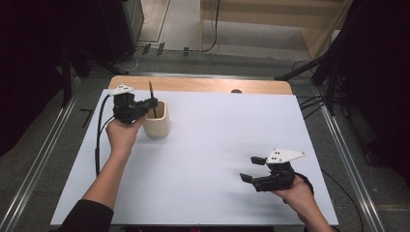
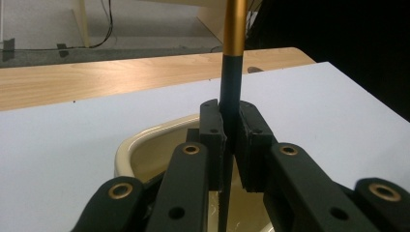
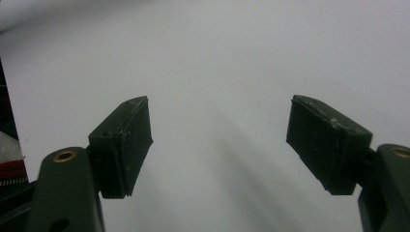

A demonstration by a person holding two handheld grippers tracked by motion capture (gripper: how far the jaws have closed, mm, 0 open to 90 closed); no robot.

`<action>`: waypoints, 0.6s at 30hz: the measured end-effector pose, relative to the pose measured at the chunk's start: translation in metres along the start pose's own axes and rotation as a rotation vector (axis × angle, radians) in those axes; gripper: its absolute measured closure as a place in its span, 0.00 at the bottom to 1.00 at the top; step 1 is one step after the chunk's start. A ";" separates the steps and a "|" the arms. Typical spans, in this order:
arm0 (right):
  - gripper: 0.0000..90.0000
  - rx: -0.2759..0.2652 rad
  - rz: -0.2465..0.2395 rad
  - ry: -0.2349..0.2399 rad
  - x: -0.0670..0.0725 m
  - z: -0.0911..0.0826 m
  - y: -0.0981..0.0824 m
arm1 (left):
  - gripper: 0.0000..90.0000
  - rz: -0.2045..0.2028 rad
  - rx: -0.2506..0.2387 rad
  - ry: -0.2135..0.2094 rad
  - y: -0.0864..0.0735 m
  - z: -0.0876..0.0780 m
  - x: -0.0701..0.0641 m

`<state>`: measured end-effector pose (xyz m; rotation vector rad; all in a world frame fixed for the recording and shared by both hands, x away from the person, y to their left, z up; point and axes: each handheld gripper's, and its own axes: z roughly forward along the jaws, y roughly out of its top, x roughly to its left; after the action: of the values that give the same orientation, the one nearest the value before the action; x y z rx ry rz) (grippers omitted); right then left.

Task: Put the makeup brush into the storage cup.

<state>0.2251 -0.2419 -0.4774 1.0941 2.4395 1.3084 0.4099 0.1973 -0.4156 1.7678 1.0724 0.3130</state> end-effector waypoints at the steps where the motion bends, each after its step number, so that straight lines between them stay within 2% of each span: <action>1: 0.28 0.000 -0.001 0.001 0.000 0.000 0.000 | 0.92 -0.001 -0.001 -0.002 0.000 0.000 0.000; 4: 0.28 0.000 -0.001 0.001 0.000 0.000 0.000 | 0.91 0.002 0.001 0.006 0.000 -0.001 0.000; 6: 0.28 0.000 -0.003 0.001 0.000 0.000 0.000 | 0.86 0.009 -0.002 0.016 0.001 -0.002 -0.001; 9: 0.28 0.001 -0.005 0.002 0.001 0.000 0.000 | 0.58 0.022 -0.038 0.042 0.003 -0.006 -0.002; 11: 0.28 0.001 -0.005 0.002 0.001 0.000 0.000 | 0.48 0.001 -0.047 0.034 0.004 -0.008 0.000; 12: 0.28 0.001 -0.006 0.001 0.001 0.000 0.000 | 0.46 -0.008 -0.047 0.029 0.004 -0.008 0.001; 16: 0.28 0.001 -0.006 0.002 0.001 0.000 0.000 | 0.42 0.004 -0.034 0.036 0.005 -0.011 0.001; 18: 0.28 0.000 -0.009 0.002 0.001 0.000 0.000 | 0.40 -0.004 -0.028 0.020 0.006 -0.011 0.002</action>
<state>0.2249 -0.2414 -0.4769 1.0813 2.4424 1.3078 0.4070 0.2050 -0.4058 1.7403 1.0805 0.3419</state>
